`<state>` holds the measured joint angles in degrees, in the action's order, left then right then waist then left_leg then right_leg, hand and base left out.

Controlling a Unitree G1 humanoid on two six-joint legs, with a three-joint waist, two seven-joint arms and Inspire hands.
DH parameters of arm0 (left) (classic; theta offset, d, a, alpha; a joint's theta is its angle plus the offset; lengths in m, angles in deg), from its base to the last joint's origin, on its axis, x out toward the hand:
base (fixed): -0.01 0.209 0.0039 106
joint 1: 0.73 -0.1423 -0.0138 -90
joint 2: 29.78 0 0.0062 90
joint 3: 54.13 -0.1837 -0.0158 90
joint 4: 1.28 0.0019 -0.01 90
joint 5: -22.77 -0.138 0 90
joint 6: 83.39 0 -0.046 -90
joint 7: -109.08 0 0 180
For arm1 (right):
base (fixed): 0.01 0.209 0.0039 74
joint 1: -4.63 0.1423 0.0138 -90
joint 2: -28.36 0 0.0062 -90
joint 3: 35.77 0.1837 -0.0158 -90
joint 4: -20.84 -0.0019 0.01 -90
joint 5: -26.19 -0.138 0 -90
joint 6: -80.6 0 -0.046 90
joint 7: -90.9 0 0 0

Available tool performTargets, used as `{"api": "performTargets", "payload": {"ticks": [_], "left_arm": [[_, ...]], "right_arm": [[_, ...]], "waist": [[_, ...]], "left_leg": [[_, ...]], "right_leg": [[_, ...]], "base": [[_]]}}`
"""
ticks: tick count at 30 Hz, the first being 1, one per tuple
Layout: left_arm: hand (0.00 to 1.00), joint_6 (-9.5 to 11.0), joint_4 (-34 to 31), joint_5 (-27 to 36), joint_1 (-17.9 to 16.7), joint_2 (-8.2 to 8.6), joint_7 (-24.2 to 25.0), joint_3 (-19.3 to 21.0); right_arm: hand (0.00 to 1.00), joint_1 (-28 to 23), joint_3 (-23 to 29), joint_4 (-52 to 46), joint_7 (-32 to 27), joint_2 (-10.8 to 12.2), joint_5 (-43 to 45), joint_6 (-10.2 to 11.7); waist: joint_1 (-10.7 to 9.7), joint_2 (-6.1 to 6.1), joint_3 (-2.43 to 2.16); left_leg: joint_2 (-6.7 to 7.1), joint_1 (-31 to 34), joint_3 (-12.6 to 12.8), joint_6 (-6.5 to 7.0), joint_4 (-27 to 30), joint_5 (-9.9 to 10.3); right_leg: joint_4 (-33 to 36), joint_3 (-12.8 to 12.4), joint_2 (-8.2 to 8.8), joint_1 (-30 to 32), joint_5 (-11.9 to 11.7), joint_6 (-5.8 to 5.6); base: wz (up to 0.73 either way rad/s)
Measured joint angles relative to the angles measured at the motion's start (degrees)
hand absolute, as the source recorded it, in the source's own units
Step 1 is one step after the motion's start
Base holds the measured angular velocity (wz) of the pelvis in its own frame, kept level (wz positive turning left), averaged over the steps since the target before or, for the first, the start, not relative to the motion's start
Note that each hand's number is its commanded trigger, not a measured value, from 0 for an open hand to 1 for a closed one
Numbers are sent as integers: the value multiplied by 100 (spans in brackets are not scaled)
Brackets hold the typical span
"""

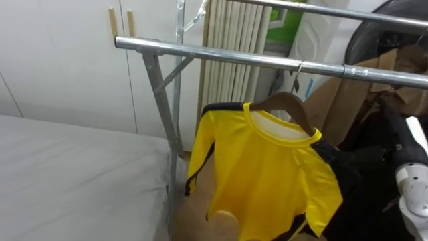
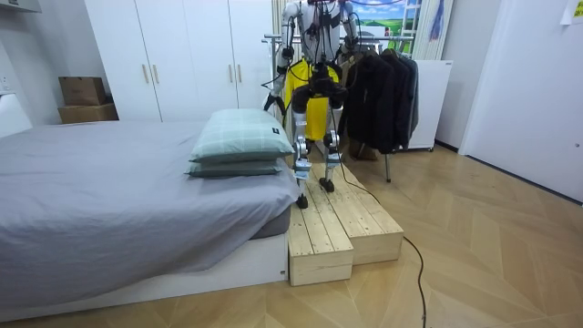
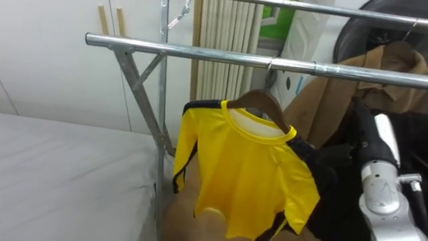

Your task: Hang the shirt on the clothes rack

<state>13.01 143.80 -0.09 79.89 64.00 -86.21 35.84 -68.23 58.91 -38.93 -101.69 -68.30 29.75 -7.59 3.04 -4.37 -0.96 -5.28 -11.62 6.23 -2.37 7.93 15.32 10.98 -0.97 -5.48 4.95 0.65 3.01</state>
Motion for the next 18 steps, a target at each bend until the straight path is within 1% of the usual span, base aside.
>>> {"api": "performTargets", "payload": {"ticks": [1, 2, 3, 4, 6, 8, 9, 10, 12, 13, 15, 17, 18], "left_arm": [[0, 0, 0, 71, -9, -3, 15, 6], [0, 0, 5, 131, -12, -4, 80, 73], [0, -1, 10, 263, -20, -5, 148, 143], [0, -2, 16, 341, -20, -5, 201, 176], [0, -2, 9, 721, -27, -41, 385, 224], [0, -5, 9, 938, -41, -49, 496, 234], [0, -6, 10, 1010, -77, -49, 564, 248], [0, -6, 8, 1020, -111, -51, 622, 317], [0, -10, 15, 1112, -146, -60, 709, 417], [0, -11, 19, 1144, -147, -63, 721, 443], [0, -20, 47, 1227, -147, -73, 748, 452], [0, -16, 61, 1239, -147, -75, 754, 452], [0, -11, 71, 1308, -146, -76, 754, 451]], "right_arm": [[0, -65, 34, -85, 0, 0, -82, 0], [0, -214, 117, -246, 1, 0, -159, 1], [0, -287, 144, -314, 2, 0, -166, 1], [0, -315, 158, -332, 5, 0, -195, 1], [0, -579, 238, -478, 16, 0, -430, 1], [0, -789, 315, -587, 40, 1, -641, -2], [0, -864, 337, -637, 45, 1, -733, -2], [0, -915, 351, -644, 44, 1, -794, -6], [0, -991, 352, -643, 68, 1, -881, -10], [0, -1018, 351, -643, 79, 1, -885, -10], [0, -1274, 354, -638, 132, 2, -885, -9], [0, -1536, 349, -616, 204, 55, -896, -9], [0, -1684, 349, -611, 268, 118, -960, -11]], "waist": [[-13, 6, -2], [-46, 23, 10], [-116, 41, 23], [-144, 58, 31], [-259, 93, 41], [-282, 121, 29], [-286, 163, 13], [-357, 178, 10], [-438, 179, 9], [-443, 175, 10], [-472, 166, 15], [-466, 145, 28], [-469, 136, 37]], "left_leg": [[0, -2, 3, 0, -2, 0], [-1, 0, 4, -7, -17, 7], [-1, 6, 5, -10, -21, 27], [0, 6, 7, -3, -15, 40], [1, 6, 15, -4, -19, 51], [1, 20, 115, 0, -26, 67], [4, 35, 175, 5, -26, 73], [15, 58, 189, 6, -25, 74], [17, 65, 241, 6, -16, 74], [17, 64, 266, 6, -15, 74], [15, 52, 291, 7, 2, 72], [18, 42, 299, 7, 30, 72], [25, 41, 314, 7, 37, 72]], "right_leg": [[-1, -7, -2, 0, -2, 0], [-1, -7, -3, 8, -2, 0], [6, -14, -6, 12, -2, -1], [11, -27, -11, 16, 1, -5], [28, -61, -30, 35, 5, -10], [96, -151, -60, 123, 20, -17], [116, -207, -76, 167, 19, -17], [173, -229, -74, 229, 31, -18], [192, -271, -87, 263, 34, -18], [198, -290, -94, 274, 34, -18], [202, -298, -95, 278, 34, -17], [203, -306, -92, 259, 37, -21], [207, -324, -90, 260, 39, -24]], "base": [[-7], [0], [-3], [-8], [-10], [-23], [-25], [-17], [-12], [-14], [-6], [-2], [-4]]}}
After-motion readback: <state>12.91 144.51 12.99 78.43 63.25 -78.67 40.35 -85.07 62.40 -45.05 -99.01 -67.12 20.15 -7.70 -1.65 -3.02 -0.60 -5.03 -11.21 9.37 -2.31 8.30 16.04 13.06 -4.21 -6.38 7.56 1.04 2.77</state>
